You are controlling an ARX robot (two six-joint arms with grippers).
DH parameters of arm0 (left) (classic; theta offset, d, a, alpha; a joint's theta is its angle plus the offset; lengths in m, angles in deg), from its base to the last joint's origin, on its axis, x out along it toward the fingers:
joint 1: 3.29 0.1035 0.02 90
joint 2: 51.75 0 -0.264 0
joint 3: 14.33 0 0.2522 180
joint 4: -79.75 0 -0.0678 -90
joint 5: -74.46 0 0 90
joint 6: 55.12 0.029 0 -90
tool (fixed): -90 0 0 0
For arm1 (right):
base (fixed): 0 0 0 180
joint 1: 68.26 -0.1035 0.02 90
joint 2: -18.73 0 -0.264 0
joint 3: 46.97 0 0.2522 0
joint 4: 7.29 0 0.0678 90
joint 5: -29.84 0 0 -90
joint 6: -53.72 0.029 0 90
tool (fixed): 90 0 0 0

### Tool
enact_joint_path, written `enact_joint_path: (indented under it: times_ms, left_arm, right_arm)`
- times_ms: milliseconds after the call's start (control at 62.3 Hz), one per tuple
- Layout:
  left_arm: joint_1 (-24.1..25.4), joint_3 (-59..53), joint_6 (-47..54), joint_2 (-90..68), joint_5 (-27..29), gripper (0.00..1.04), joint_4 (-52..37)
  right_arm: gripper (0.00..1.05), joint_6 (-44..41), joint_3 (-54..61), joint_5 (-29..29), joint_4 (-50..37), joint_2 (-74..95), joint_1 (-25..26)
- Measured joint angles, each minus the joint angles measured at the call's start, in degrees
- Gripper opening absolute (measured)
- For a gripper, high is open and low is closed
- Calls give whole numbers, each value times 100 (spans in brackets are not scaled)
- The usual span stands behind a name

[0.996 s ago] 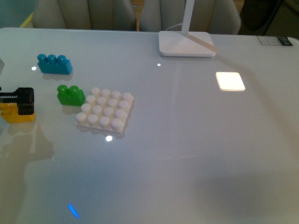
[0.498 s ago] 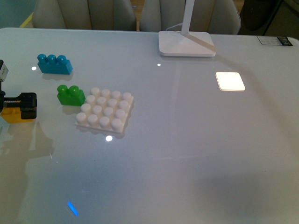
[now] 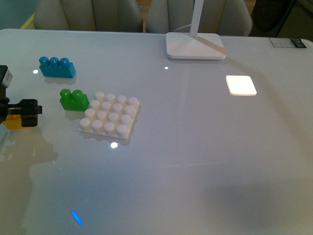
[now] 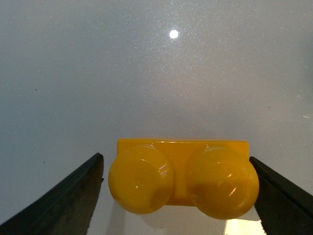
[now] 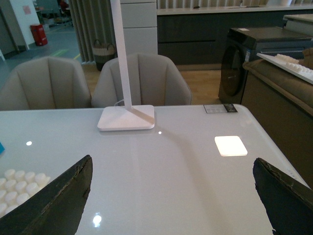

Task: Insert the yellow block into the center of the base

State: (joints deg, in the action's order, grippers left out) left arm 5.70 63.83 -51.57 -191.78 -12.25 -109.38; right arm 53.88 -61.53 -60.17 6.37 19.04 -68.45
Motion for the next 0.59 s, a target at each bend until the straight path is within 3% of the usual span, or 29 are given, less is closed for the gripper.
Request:
enact_joint_path:
  times_ms: [128,353,594]
  left_arm:
    - [-4,9,-17,-2,11,65,0]
    - [-70,-103,-76,59,-26,65,-111]
    - [-409,-981,-116,723,-251,65,-575]
  right_arm:
    - [96,0,2,0,0,0,0]
    - [96,0,0,0,0,0,0]
    - [96,0,0,-2,0,0,0]
